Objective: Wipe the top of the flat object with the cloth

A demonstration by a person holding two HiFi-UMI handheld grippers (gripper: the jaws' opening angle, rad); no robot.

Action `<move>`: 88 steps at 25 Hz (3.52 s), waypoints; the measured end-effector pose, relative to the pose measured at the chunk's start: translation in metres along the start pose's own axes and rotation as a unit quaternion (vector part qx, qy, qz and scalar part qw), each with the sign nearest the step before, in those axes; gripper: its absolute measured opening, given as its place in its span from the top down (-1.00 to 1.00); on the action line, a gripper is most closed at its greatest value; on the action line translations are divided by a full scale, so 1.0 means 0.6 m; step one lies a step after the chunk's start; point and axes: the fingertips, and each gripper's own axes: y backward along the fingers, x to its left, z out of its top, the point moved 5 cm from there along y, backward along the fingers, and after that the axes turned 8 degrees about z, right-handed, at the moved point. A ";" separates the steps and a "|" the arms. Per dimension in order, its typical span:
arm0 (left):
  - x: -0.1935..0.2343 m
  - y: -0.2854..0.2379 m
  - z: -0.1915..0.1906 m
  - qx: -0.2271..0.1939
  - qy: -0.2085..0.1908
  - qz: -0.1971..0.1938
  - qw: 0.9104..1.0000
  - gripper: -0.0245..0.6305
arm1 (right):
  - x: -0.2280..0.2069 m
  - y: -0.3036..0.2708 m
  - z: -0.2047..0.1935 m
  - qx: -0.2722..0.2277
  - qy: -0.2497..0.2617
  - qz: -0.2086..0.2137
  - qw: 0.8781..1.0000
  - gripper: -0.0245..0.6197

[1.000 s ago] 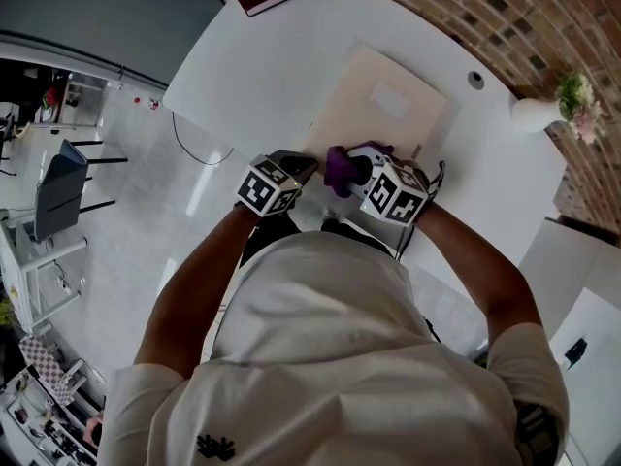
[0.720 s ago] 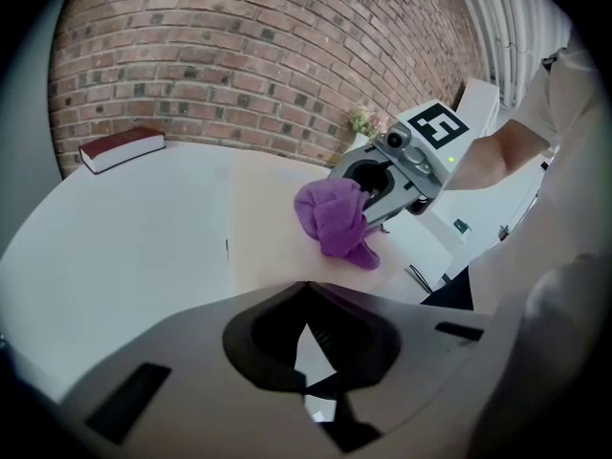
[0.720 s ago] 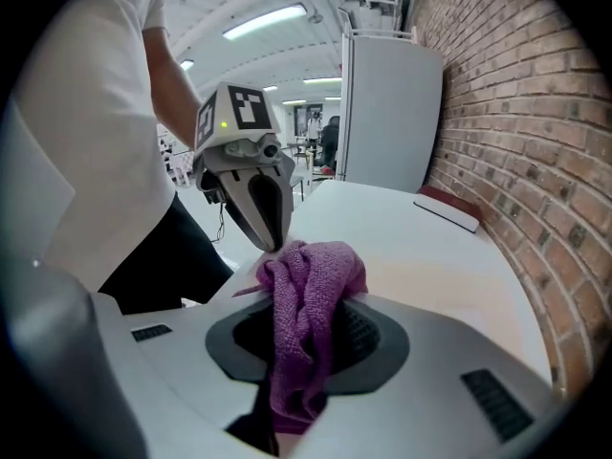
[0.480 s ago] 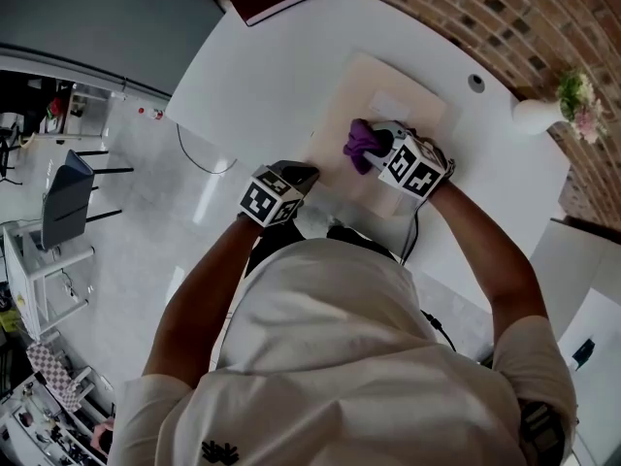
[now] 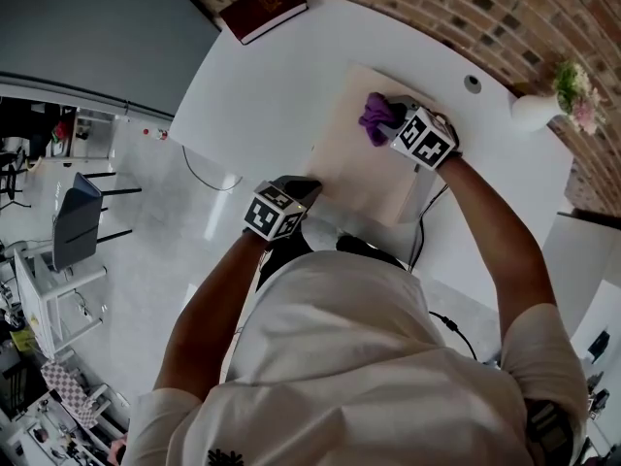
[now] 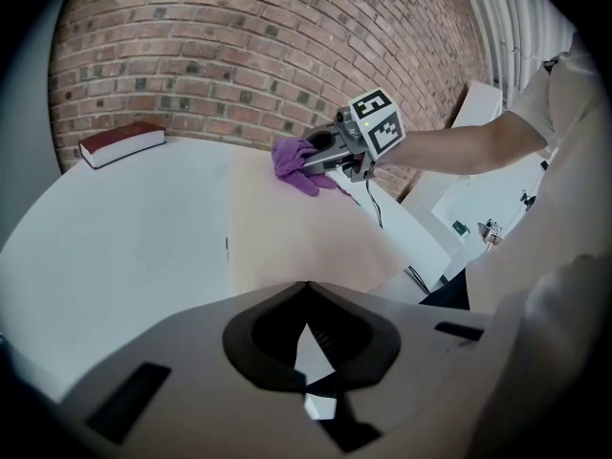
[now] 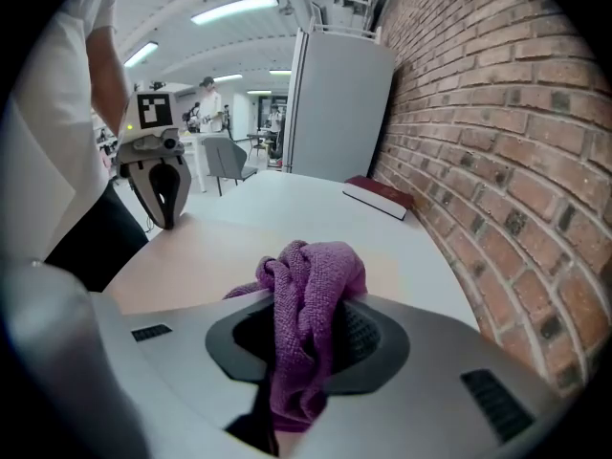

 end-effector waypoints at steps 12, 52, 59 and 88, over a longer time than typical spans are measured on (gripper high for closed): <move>0.001 -0.001 0.002 0.001 0.001 -0.004 1.000 0.85 | -0.118 0.018 -0.022 0.009 -0.057 -0.067 0.996 0.56; -0.006 -0.006 -0.002 0.002 -0.001 0.000 1.000 0.85 | 0.179 0.032 -0.019 -0.034 0.013 0.043 0.998 0.56; -0.006 -0.006 -0.001 0.004 0.008 -0.002 1.000 0.85 | 0.099 0.039 -0.033 -0.024 0.020 0.004 1.000 0.56; -0.011 -0.003 0.005 0.016 0.003 0.008 1.000 0.85 | -0.133 0.074 -0.097 0.010 -0.098 -0.119 0.988 0.55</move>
